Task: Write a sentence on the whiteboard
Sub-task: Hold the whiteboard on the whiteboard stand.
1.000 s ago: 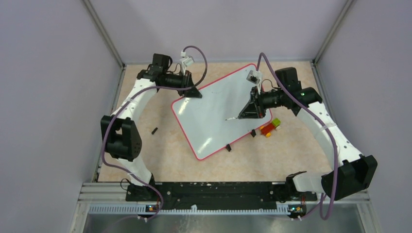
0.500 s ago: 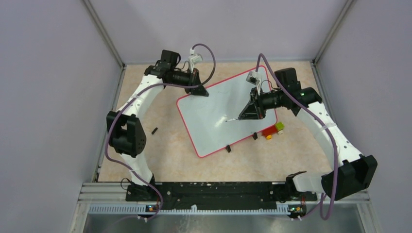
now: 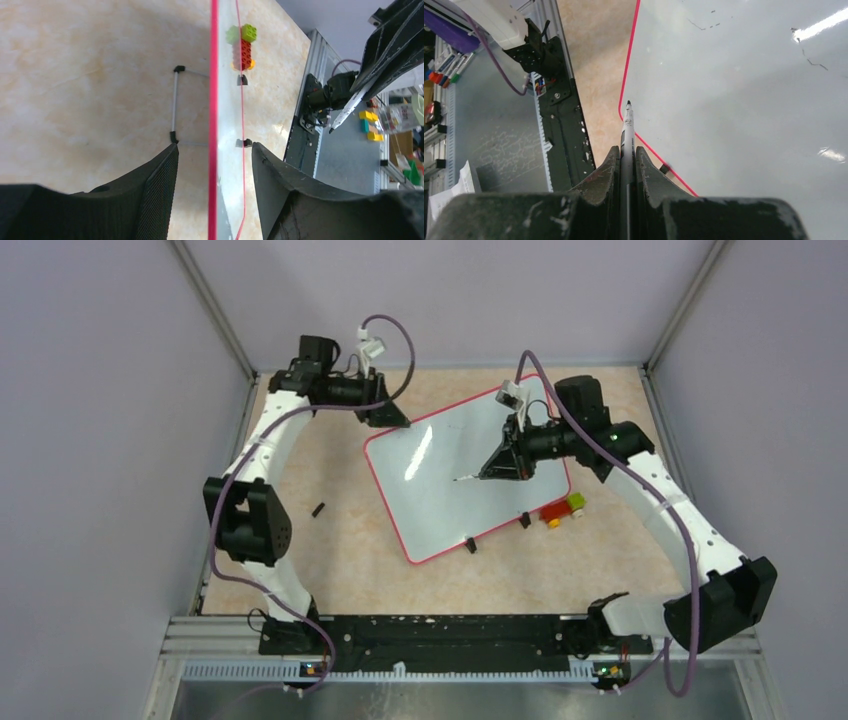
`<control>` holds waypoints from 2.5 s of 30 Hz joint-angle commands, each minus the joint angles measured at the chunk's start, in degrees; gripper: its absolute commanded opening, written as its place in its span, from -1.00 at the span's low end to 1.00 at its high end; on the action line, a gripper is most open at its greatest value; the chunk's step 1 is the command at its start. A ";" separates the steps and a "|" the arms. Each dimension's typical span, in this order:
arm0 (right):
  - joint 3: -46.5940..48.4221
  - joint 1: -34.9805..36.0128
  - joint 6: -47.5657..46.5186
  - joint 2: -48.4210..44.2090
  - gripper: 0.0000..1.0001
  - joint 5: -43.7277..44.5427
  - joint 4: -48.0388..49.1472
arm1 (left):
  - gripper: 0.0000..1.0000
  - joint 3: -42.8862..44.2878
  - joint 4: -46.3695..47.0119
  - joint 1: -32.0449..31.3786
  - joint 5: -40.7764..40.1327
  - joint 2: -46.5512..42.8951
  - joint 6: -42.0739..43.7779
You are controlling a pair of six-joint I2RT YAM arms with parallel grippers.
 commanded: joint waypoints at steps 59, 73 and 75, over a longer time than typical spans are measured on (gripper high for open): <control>15.02 21.27 8.83 17.44 -1.00 32.21 21.29 | -1.00 -15.24 1.85 9.37 -0.27 -14.04 -0.11; 14.44 21.27 8.17 17.17 -1.00 34.24 19.70 | -1.00 -15.24 1.85 9.24 0.01 -13.96 -0.03; 14.17 21.24 8.04 17.06 -1.00 34.77 19.89 | -1.00 -15.27 1.85 9.21 0.03 -13.97 0.00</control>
